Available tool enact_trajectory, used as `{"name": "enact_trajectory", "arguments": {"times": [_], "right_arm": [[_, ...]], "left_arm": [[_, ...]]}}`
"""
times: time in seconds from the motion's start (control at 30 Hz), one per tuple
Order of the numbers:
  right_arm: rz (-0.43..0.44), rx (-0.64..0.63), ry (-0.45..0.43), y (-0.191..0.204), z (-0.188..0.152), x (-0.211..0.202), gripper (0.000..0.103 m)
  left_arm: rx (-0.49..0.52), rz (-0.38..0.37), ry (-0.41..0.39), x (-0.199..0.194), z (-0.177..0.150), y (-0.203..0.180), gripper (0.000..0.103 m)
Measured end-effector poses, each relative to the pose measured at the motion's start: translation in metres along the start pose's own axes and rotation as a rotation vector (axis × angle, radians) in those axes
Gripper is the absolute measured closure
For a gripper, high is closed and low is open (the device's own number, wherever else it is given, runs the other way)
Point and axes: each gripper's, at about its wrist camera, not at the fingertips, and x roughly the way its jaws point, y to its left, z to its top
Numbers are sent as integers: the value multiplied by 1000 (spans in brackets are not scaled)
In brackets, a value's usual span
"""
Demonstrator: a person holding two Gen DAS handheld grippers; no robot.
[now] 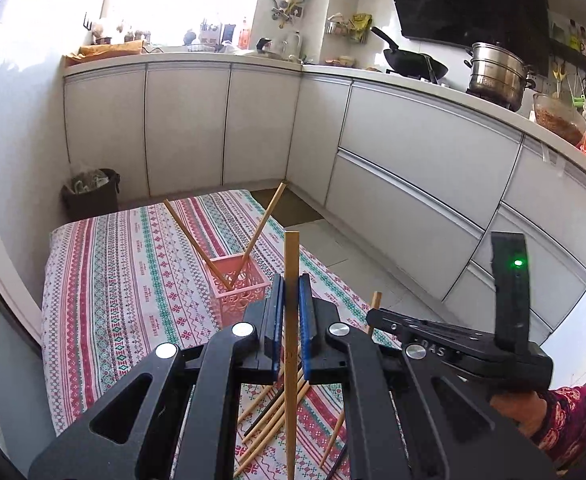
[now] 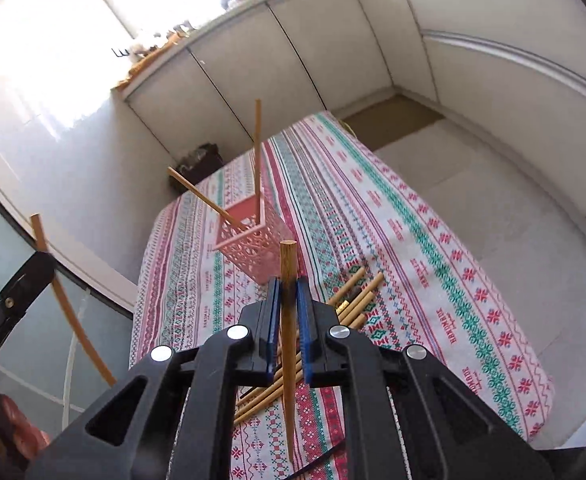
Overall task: Organize utensils
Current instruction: 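Lift the chopstick with the left tool toward the cup while the right tool grasps another, then carry both held chopsticks up over the pink mesh cup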
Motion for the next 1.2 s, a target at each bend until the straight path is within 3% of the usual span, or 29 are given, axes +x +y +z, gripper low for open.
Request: {"name": "enact_trajectory", "arguments": {"times": [0.27,0.73,1.0,1.2], "right_arm": [[45,-53,-121,9,21,-41,94],[92,-111,-270,34,118,-67,94],[106,-174,-357,63,161,-43,94],[104,-210,-312,71,165,5,94]], "left_arm": [[-30,40,-53,-3,14,-7,97],[-104,97,-167,21,72,12,97],[-108,195,-315,39,113,26,97],[-139,244,-349,72,121,48,97]]}}
